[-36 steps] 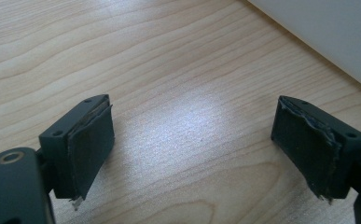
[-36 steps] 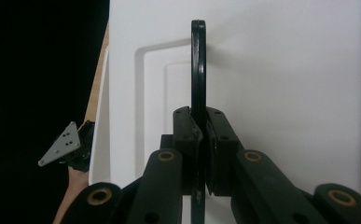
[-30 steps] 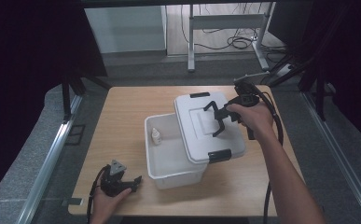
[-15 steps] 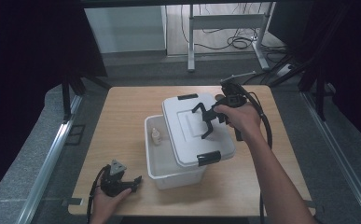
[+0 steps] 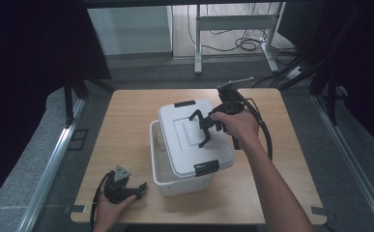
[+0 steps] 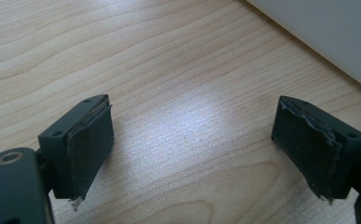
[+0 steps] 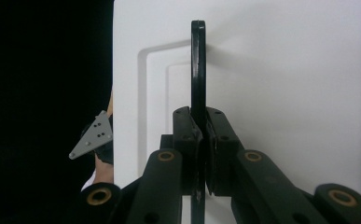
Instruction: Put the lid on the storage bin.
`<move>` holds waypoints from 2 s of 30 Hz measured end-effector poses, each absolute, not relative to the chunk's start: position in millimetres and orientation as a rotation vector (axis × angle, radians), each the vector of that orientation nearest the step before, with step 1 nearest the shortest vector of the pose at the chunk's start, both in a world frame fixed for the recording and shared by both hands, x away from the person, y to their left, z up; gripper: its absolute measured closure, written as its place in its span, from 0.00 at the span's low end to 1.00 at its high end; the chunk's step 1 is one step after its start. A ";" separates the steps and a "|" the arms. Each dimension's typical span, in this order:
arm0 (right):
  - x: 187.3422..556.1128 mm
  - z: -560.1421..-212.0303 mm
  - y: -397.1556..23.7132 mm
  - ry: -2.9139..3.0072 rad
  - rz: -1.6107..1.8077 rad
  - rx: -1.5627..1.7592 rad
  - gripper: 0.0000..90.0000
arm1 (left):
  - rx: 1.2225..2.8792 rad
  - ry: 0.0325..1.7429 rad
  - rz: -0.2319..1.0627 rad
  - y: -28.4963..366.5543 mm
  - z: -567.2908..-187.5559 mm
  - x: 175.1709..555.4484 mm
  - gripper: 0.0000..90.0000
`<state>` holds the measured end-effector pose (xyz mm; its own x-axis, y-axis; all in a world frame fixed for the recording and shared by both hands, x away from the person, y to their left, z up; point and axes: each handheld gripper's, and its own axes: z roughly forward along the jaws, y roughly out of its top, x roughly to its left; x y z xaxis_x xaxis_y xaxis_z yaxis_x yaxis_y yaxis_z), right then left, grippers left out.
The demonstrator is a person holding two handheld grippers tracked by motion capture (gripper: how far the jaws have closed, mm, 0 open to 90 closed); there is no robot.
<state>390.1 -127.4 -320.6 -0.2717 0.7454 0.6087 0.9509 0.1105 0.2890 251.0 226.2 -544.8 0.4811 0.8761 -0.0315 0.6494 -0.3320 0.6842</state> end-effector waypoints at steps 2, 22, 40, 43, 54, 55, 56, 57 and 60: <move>389.0 -319.9 -123.4 -2.079 -0.932 -1.665 0.94 | 2.091 1.254 0.457 226.1 -544.8 251.0 0.14; 386.5 -330.0 -84.8 -2.075 -0.883 -1.679 0.94 | 2.095 1.247 0.454 225.9 -544.7 250.8 0.14; 390.6 -353.6 -77.0 -2.037 -0.847 -1.733 0.94 | 2.098 1.242 0.452 225.8 -544.7 250.8 0.14; 390.3 -353.6 -78.0 -2.035 -0.853 -1.746 0.94 | 2.098 1.242 0.451 225.8 -544.6 250.8 0.14; 381.9 -348.3 -77.3 -2.023 -0.857 -1.783 0.94 | 2.098 1.239 0.451 225.6 -544.8 250.6 0.14; 381.1 -347.0 -76.3 -2.020 -0.861 -1.784 0.94 | 2.098 1.239 0.452 225.6 -544.7 250.6 0.14; 380.4 -345.8 -75.1 -2.019 -0.863 -1.789 0.94 | 2.098 1.238 0.452 225.6 -544.8 250.5 0.14; 379.8 -345.1 -74.0 -2.025 -0.861 -1.789 0.94 | 2.099 1.237 0.452 225.6 -544.8 250.4 0.14; 379.4 -346.3 -72.0 -2.034 -0.851 -1.805 0.94 | 2.100 1.235 0.449 225.6 -544.8 250.3 0.14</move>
